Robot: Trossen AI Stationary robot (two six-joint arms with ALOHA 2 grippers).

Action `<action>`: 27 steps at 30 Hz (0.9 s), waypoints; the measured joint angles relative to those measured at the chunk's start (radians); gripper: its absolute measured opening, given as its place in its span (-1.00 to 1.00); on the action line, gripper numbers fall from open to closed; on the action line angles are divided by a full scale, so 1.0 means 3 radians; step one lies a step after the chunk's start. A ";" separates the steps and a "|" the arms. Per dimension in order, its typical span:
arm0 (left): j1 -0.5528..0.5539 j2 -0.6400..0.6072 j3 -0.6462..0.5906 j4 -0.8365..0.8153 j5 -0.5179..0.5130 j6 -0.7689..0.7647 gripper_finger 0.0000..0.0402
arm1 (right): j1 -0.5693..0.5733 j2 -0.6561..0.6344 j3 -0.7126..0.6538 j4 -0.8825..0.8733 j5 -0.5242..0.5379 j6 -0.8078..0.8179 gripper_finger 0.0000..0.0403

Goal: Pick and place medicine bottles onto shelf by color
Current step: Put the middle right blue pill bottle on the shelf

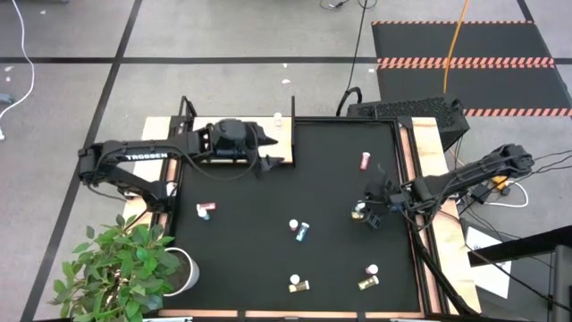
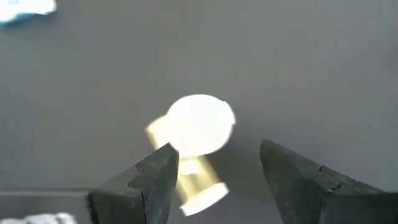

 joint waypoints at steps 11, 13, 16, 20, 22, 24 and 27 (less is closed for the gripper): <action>-0.0482 0.0000 0.0000 0.0006 -0.0654 -0.0085 0.59 | -0.0009 0.0001 -0.0388 0.0844 0.0210 -0.0599 0.09; -0.0492 0.0000 0.0000 0.0008 -0.0693 -0.0045 0.59 | -0.0010 -0.0001 -0.0446 0.0915 0.0213 -0.0576 0.08; -0.0472 0.0000 0.0000 0.0025 -0.0701 0.0009 0.59 | -0.0010 0.0000 -0.0494 0.0899 0.0219 -0.0499 0.01; -0.0418 0.0000 0.0000 0.0141 -0.0705 0.0057 0.59 | -0.0016 0.0000 -0.0505 0.0922 0.0235 -0.0513 -0.18; -0.0397 0.0000 0.0000 0.0239 -0.0706 0.0063 0.59 | -0.0038 0.0000 -0.0507 0.0990 0.0233 -0.0551 -0.28; -0.0384 0.0000 0.0000 0.0318 -0.0706 0.0089 0.59 | -0.0064 0.0000 -0.0508 0.1145 0.0223 -0.0619 -0.38; -0.0373 0.0000 0.0000 0.0375 -0.0705 0.0200 0.59 | -0.0131 0.0000 -0.0508 0.1485 0.0215 -0.0702 -0.48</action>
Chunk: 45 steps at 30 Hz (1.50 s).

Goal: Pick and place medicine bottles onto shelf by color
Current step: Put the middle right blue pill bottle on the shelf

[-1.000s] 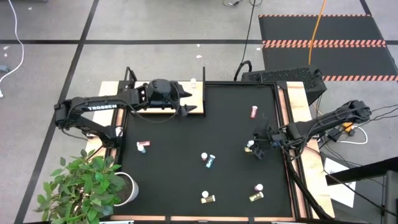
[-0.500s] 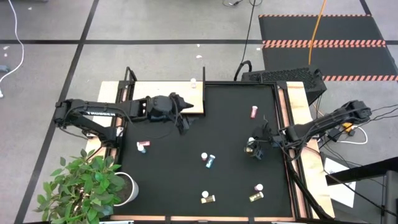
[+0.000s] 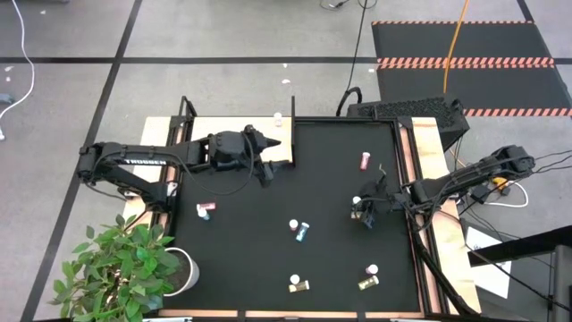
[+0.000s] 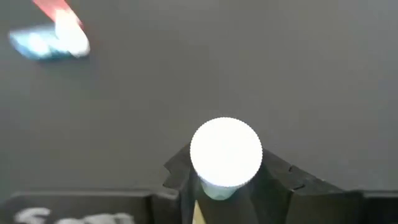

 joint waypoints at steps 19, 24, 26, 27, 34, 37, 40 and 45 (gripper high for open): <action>-0.0044 0.0491 0.0145 0.0731 0.0819 0.0045 0.59 | -0.0729 0.0910 0.1714 0.0382 -0.1188 -0.1377 -0.49; -0.0053 0.0514 0.0193 0.0714 0.1090 -0.0215 0.59 | -0.0879 0.1184 0.2154 0.0425 -0.2009 -0.1371 -0.49; -0.0040 0.0500 0.0195 0.0643 0.1140 -0.0533 0.59 | -0.0917 0.1187 0.2295 0.0443 -0.2124 -0.1380 -0.49; -0.0033 0.0485 0.0195 0.0612 0.1208 -0.0687 0.59 | -0.0951 0.1184 0.2359 0.0470 -0.2201 -0.1380 -0.49; -0.0044 0.0507 0.0193 0.0850 0.1830 -0.1149 0.59 | -0.1149 0.1104 0.2615 0.0736 -0.2735 -0.1383 -0.49; -0.0076 0.0544 0.0195 0.1109 0.2021 -0.1148 0.59 | -0.1200 0.1131 0.2619 0.0804 -0.2854 -0.1383 -0.49; -0.0100 0.0629 0.0198 0.1356 0.2072 -0.1238 0.59 | -0.1238 0.1159 0.2623 0.0802 -0.2899 -0.1392 -0.49; -0.0094 0.0721 0.0197 0.1431 0.2122 -0.1442 0.48 | -0.1240 0.1161 0.2622 0.0790 -0.2985 -0.1406 -0.49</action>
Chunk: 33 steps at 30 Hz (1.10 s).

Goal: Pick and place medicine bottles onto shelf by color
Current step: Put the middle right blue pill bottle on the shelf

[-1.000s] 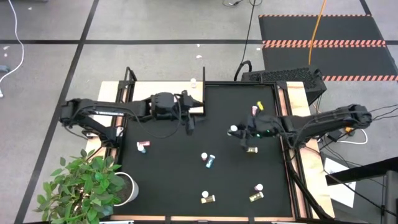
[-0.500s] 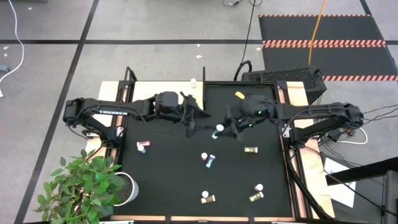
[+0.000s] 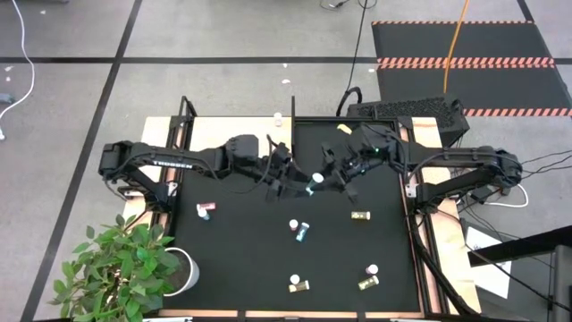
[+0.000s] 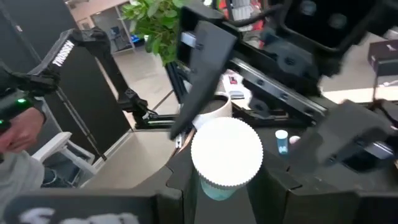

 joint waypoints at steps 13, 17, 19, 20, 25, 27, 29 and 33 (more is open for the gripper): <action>-0.0001 0.0082 -0.0005 0.0243 0.0090 -0.0077 -0.08 | 0.0001 0.0001 0.0000 -0.0015 -0.0110 0.0000 -0.49; 0.0000 0.0099 -0.0005 0.0319 0.0126 -0.0053 -0.20 | 0.0000 0.0001 0.0001 0.0014 -0.0100 0.0037 -0.49; 0.0000 0.0100 -0.0007 0.0303 0.0150 -0.0056 -0.23 | -0.0010 0.0011 0.0001 0.0015 -0.0102 0.0101 -0.49; 0.0000 0.0100 -0.0007 0.0304 0.0145 -0.0049 -0.25 | -0.0027 0.0010 0.0001 0.0019 -0.0105 0.0141 -0.49; 0.0023 0.0096 -0.0007 0.0288 0.0082 0.0140 -0.26 | -0.0105 0.0005 0.0001 0.0009 -0.0111 0.0419 -0.49; 0.0072 0.0062 -0.0007 0.0207 0.0080 0.0150 -0.26 | -0.0121 -0.0017 0.0001 -0.0077 -0.0060 0.0531 -0.49; 0.0137 -0.0018 -0.0009 0.0055 0.0079 0.0196 -0.27 | -0.0127 -0.0019 0.0005 -0.0193 -0.0027 0.0538 -0.49; 0.0196 -0.0247 -0.0004 -0.0210 -0.0275 0.0673 -0.25 | -0.0103 -0.0017 -0.0014 -0.0551 -0.0072 0.0411 -0.49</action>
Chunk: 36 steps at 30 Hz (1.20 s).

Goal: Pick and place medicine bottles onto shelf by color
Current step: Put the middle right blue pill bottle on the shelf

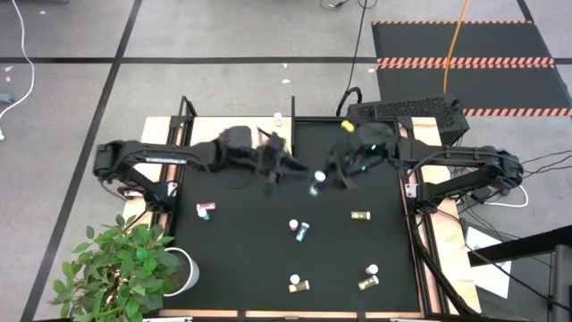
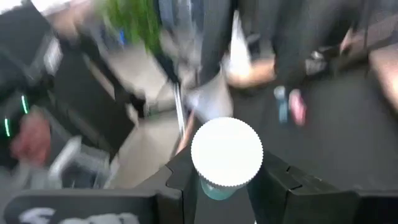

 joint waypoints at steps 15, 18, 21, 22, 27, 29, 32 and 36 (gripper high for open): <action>-0.0049 -0.0091 0.0002 -0.0077 -0.0576 0.0524 0.23 | 0.0020 0.0029 0.0009 -0.0329 0.1016 -0.0593 -0.49; -0.0049 -0.0090 0.0002 -0.0105 -0.0689 0.0680 0.24 | 0.0068 0.0029 0.0009 -0.0440 0.1656 -0.0822 -0.49; -0.0088 -0.0036 0.0002 -0.0185 -0.0741 0.1078 0.20 | 0.0072 0.0029 0.0009 -0.0421 0.1752 -0.0986 -0.49; -0.0091 -0.0011 0.0003 -0.0247 -0.0764 0.1159 0.19 | 0.0072 0.0028 0.0009 -0.0411 0.1751 -0.1003 -0.49; -0.0035 0.0242 -0.0001 -0.0150 -0.0793 0.1285 0.17 | 0.0072 0.0028 0.0009 -0.0404 0.1750 -0.1194 -0.49; -0.0014 0.0325 0.0000 -0.0047 -0.0800 0.1282 0.17 | 0.0071 0.0028 0.0009 -0.0412 0.1749 -0.1235 -0.49; 0.0009 0.0365 -0.0002 -0.0030 -0.0801 0.1284 0.17 | 0.0071 0.0028 0.0009 -0.0417 0.1747 -0.1259 -0.49; 0.0040 0.0407 0.0002 0.0140 -0.0691 0.1273 0.17 | 0.0071 0.0029 0.0009 -0.0455 0.1745 -0.1271 -0.49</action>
